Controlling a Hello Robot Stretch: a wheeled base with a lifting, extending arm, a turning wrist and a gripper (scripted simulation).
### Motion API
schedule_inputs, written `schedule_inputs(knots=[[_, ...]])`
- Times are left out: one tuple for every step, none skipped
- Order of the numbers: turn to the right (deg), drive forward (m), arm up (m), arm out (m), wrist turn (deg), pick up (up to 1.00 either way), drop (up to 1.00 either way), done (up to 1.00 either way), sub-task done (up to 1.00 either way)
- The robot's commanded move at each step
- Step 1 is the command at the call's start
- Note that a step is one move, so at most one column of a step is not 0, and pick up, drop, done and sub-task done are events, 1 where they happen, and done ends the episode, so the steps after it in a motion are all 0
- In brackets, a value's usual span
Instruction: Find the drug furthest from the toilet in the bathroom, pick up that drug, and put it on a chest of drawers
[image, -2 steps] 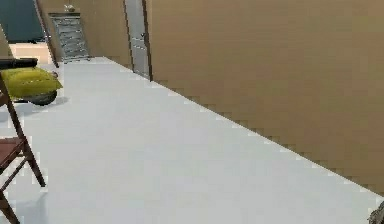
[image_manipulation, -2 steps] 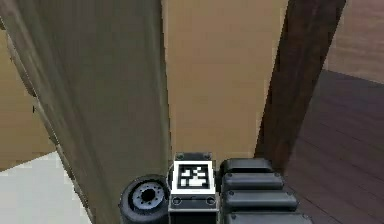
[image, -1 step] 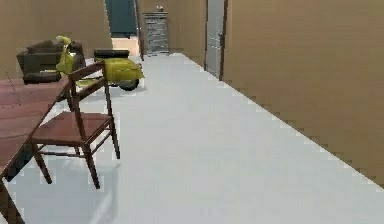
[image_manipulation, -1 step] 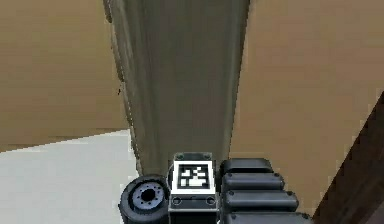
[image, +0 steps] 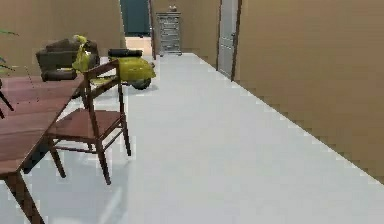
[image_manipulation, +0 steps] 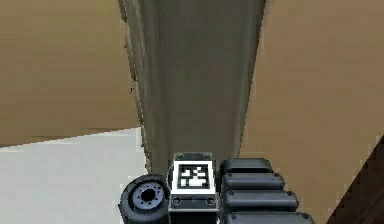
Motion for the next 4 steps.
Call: schedule_inputs(knots=[[0.0,1.0,0.0,0.0,0.0,0.0,0.0,0.0,0.0],[0.0,0.4,0.0,0.0,0.0,0.0,0.0,0.0,0.0],[-3.0,0.0,0.0,0.0,0.0,0.0,0.0,0.0,0.0],[0.0,1.0,0.0,0.0,0.0,0.0,0.0,0.0,0.0]])
